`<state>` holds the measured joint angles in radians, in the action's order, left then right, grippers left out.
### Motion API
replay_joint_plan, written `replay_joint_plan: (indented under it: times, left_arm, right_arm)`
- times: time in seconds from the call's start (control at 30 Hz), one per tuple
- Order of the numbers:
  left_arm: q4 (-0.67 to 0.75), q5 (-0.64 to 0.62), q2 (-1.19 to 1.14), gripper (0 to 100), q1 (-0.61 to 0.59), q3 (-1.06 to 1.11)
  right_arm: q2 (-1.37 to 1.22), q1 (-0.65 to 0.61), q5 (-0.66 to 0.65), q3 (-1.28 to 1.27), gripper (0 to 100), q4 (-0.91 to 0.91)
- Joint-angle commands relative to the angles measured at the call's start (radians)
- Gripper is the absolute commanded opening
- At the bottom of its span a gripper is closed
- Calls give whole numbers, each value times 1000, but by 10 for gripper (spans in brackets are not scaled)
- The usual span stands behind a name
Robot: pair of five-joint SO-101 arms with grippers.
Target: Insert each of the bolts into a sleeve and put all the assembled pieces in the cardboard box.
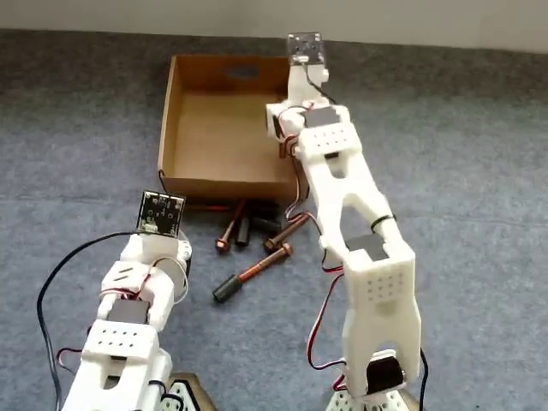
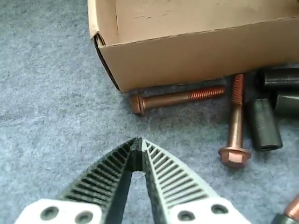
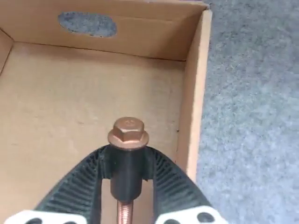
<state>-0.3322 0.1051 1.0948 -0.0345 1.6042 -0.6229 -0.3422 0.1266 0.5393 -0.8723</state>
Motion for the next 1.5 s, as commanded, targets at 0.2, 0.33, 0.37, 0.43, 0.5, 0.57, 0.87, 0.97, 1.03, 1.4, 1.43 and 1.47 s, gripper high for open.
replay_joint_plan:
  times: [0.2,0.33,0.37,0.43,0.5,0.57,0.87,0.97,1.03,1.4,1.43,1.47]
  left_arm:
    - [18,6,12,10,15,-5]
    - [18,6,12,10,15,-5]
    - [18,6,12,10,15,-5]
    - [18,6,12,10,15,-5]
    - [18,6,13,10,15,-5]
    - [18,6,13,10,15,-5]
    - [18,6,16,10,15,-5]
    - [17,6,16,10,15,-5]
    - [17,6,16,10,15,-5]
    - [17,6,18,10,15,-5]
    - [17,6,18,10,15,-5]
    - [17,6,18,10,15,-5]
  right_arm:
    - [15,-12,-8,137,5,-165]
    - [13,-12,-5,134,5,-191]
    - [13,-12,-5,134,5,-194]
    - [13,-12,-6,134,5,-202]
    - [13,-18,-6,134,5,-225]
    - [13,-31,-6,134,5,-245]
    - [-24,-59,-3,137,5,-255]
    - [-76,-56,-3,140,5,-251]
    - [-107,-54,-3,145,5,-249]
    - [-191,-54,-3,257,5,-229]
    - [-202,-54,-3,263,5,-231]
    - [-213,-56,-3,268,5,-231]
